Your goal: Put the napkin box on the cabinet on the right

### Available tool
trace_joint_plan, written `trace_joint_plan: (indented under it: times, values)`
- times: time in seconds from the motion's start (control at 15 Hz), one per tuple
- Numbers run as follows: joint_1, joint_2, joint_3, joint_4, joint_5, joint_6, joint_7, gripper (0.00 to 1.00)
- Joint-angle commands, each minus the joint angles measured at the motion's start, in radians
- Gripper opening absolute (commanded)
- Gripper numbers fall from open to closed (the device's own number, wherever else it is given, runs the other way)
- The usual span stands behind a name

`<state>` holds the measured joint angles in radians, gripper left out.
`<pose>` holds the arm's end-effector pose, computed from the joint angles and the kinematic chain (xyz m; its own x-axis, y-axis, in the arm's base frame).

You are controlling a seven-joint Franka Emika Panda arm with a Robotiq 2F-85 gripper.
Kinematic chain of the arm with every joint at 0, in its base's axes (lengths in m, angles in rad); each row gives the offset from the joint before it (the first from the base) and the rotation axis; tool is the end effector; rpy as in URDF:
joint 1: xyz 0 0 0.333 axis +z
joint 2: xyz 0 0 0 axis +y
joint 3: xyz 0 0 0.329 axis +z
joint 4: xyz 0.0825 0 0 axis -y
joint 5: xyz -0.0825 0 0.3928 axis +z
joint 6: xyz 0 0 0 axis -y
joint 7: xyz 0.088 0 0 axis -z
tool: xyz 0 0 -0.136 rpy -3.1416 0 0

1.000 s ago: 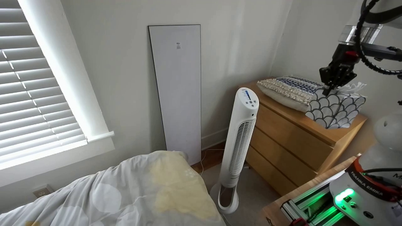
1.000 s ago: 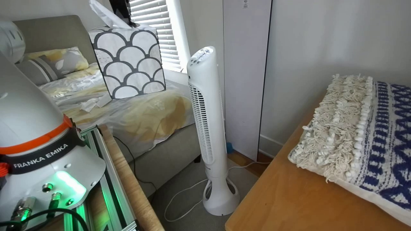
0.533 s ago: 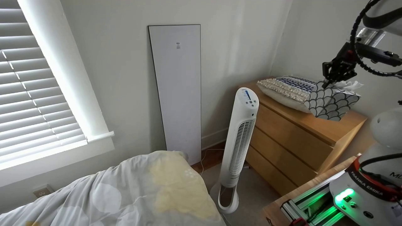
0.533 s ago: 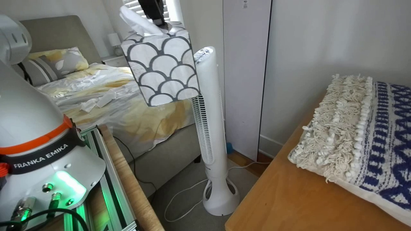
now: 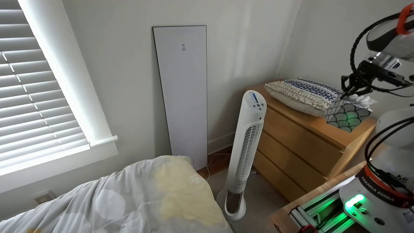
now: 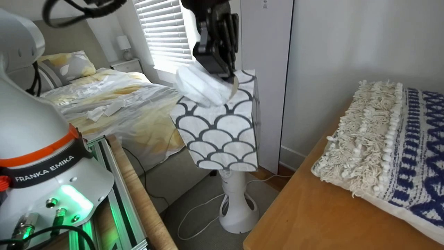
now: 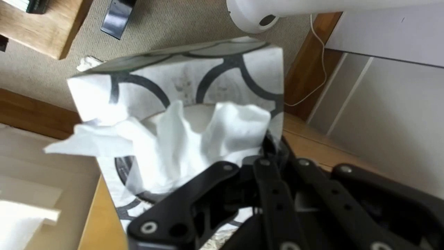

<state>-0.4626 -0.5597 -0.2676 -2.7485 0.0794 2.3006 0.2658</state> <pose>0.2818 -0.2343 0.3643 0.5258 -0.8501 0.0291 -0.8266 -0.5187 -0.2185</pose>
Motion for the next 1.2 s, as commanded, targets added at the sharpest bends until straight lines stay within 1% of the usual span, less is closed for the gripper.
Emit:
trace_joint_plan:
  times: [0.0,0.13,0.27,0.47,0.73,0.93,1.13]
  values:
    - [-0.045,0.17,-0.019,0.047,0.013,0.113,0.089,0.01]
    - [-0.072,0.235,-0.041,0.076,0.016,0.159,0.13,0.01]
    - [-0.091,0.294,-0.062,0.113,0.011,0.18,0.167,0.01]
    - [-0.104,0.382,-0.088,0.168,0.013,0.207,0.211,0.01]
    - [-0.088,0.481,-0.105,0.24,0.026,0.267,0.265,0.01]
    - [-0.068,0.553,-0.109,0.294,0.021,0.271,0.302,0.01]
    - [-0.04,0.613,-0.119,0.336,0.051,0.283,0.312,0.01]
